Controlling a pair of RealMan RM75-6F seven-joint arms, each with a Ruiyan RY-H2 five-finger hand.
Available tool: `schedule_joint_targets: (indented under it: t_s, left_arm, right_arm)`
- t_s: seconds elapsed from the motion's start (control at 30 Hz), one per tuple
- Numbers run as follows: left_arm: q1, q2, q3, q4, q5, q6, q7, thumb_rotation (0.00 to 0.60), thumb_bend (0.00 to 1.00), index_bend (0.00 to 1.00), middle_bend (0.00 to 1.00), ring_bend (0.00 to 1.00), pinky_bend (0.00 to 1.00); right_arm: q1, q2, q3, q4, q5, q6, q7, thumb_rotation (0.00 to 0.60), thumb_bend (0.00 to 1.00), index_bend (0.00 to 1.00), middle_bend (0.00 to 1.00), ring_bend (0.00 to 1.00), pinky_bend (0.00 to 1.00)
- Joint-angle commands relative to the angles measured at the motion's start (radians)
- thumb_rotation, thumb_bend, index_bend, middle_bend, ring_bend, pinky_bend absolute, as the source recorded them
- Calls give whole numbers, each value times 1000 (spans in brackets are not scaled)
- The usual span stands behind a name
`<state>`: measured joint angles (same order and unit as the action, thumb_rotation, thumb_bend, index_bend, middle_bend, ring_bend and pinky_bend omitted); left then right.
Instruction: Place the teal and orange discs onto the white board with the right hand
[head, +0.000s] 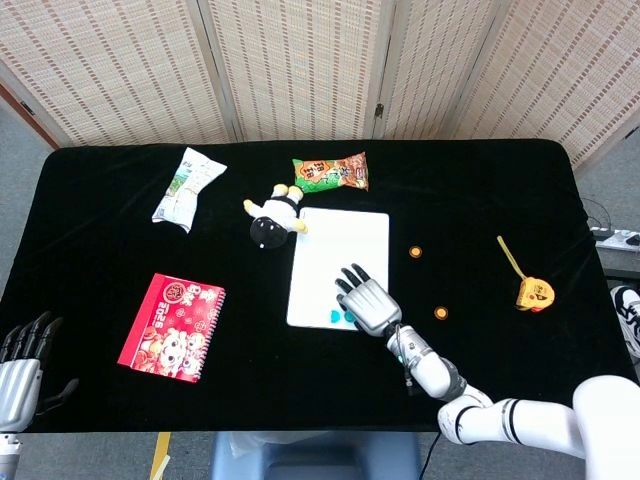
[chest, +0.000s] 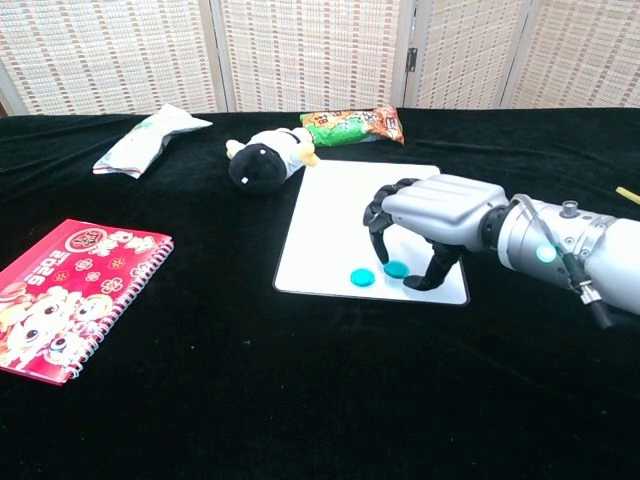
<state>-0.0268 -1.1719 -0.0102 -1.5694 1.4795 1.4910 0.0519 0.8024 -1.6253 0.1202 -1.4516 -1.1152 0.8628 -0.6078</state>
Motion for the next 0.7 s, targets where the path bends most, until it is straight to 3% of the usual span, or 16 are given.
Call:
schedule_joint_targets:
  t_s: [0.03,0.3,0.4,0.6,0.7]
  left_arm:
    - [2,-1,1,5,-3,-1,-5,600,270,0,0,63,0]
    - [3,-3,2,12,-1,-1,-13,600,270,0,0,63,0]
    - [3,-4,2,13,1,0,-13,600,270,0,0,63,0]
    - [3,-3,2,14,0,-1,-18,600,270,0,0,63,0]
    - [3,-3,2,15,1,0,-21,600,270,0,0,63,0]
  right_arm:
    - [5,-6,-4,3,7,6,-14,600,251,500,139,0,0]
    - [7,-5,-17,1,18,17,-23,600,250,485,134,0,0]
    - [9,-1,-23,-1,13,15,-18,600,251,400,121,0,0]
    - [1,25,-28,-26,5,27,0,600,250,104,103,0,0]
    - [-21,55,-28,-49,-20,65,35,600,251,68,102,5,0]
